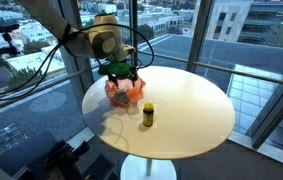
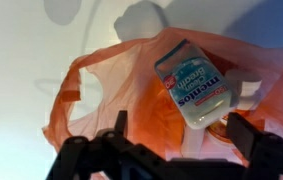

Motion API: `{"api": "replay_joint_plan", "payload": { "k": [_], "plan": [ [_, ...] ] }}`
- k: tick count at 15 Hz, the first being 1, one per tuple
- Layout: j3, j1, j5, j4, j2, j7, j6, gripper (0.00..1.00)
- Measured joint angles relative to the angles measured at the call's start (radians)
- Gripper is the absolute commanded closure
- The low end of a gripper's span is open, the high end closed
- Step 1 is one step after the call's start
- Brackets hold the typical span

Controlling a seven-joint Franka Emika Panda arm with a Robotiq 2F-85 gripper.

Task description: Take the box out of the carrier bag

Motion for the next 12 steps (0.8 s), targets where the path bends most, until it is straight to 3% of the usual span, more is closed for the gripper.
{"api": "replay_joint_plan", "payload": {
  "k": [12],
  "plan": [
    [0.003,0.000,0.019,0.005,0.059,-0.032,0.048,0.00]
  ]
}}
